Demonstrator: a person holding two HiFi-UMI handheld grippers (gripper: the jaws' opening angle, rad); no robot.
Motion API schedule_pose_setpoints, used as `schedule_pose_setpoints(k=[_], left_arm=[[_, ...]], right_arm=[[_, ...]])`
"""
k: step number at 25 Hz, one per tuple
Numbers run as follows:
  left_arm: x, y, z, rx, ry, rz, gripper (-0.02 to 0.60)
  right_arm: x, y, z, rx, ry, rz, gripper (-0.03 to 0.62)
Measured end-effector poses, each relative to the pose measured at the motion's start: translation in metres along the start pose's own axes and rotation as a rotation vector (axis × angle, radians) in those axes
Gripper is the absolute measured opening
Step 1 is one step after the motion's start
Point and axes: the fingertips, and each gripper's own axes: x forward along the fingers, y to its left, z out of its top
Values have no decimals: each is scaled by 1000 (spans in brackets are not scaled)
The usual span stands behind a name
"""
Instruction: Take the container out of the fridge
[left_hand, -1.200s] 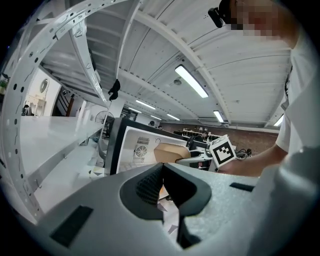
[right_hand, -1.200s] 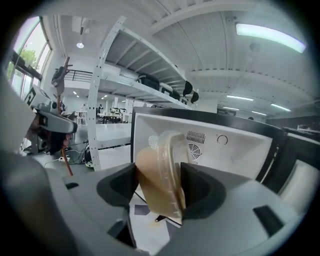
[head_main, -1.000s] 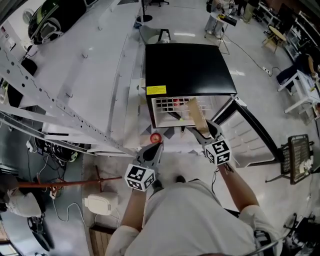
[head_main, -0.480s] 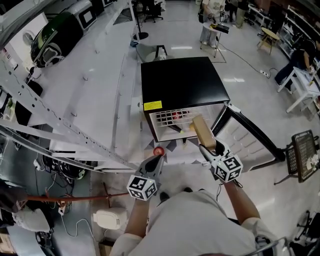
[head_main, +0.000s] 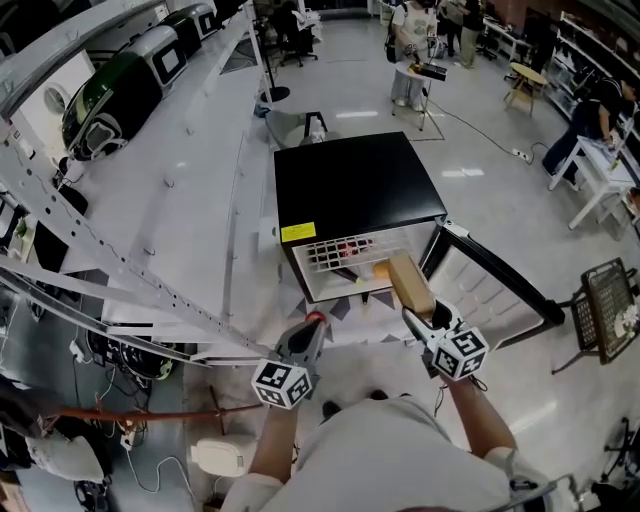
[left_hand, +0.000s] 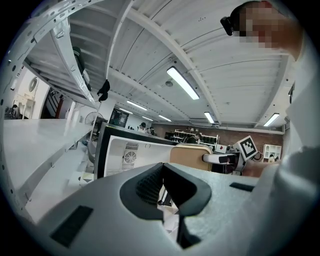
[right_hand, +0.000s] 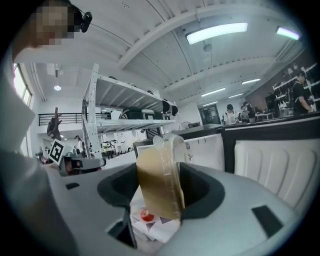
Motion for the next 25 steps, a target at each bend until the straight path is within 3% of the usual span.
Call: schedule_pose_setpoints(k=[25], left_arm=[[9, 3, 12, 27, -9, 7, 5]], right_arm=[[1, 1, 15, -20, -12, 24, 250]])
